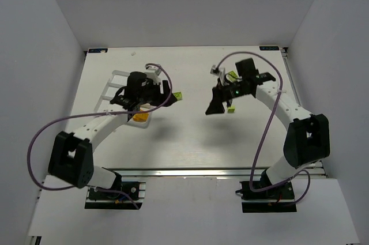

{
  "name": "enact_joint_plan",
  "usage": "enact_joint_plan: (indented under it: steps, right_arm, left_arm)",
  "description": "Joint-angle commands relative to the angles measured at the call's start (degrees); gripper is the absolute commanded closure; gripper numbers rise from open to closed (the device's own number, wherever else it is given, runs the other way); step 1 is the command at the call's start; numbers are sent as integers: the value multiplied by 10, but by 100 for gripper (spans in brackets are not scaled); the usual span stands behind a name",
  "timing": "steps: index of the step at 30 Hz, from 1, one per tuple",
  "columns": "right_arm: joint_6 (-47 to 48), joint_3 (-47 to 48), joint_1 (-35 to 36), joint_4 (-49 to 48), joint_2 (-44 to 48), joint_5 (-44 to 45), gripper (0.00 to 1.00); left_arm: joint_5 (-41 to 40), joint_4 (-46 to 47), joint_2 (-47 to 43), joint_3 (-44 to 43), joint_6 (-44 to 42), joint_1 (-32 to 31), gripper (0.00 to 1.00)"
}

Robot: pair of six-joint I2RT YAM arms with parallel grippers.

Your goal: Sort the legos into containers by color

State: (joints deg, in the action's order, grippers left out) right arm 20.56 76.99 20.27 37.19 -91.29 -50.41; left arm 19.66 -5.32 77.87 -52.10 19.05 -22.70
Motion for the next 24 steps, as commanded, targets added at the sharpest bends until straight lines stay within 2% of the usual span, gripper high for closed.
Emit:
enact_joint_plan:
  steps: [1, 3, 4, 5, 9, 12, 15, 19, 24]
  right_arm:
    - [39, -115, -32, 33, 85, -137, 15]
    - [47, -149, -37, -6, 143, -123, 17]
    - [75, -165, -37, -5, 161, -103, 17]
    - [90, -172, -39, -2, 176, -100, 17]
    - [143, -219, -62, -27, 256, -121, 26]
    - [163, -246, -73, -51, 281, -135, 29]
    - [183, -242, -76, -40, 288, -147, 30]
    - [195, -233, -75, -20, 292, -139, 30]
    - [177, -242, -74, -42, 305, -137, 30]
  left_arm:
    - [1, -54, 43, -82, -19, -33, 22]
    - [-37, -79, 97, -100, -91, -38, 21]
    - [-45, -103, 114, -147, -118, -44, 20]
    - [-50, -110, 142, -156, -146, -44, 20]
    - [-68, -92, 185, -169, -260, -44, 20]
    - [-100, -67, 223, -183, -322, -44, 19]
    - [-98, -69, 270, -211, -413, -44, 18]
    - [-53, -85, 321, -254, -468, -44, 18]
    - [-46, -102, 371, -298, -516, -54, 18]
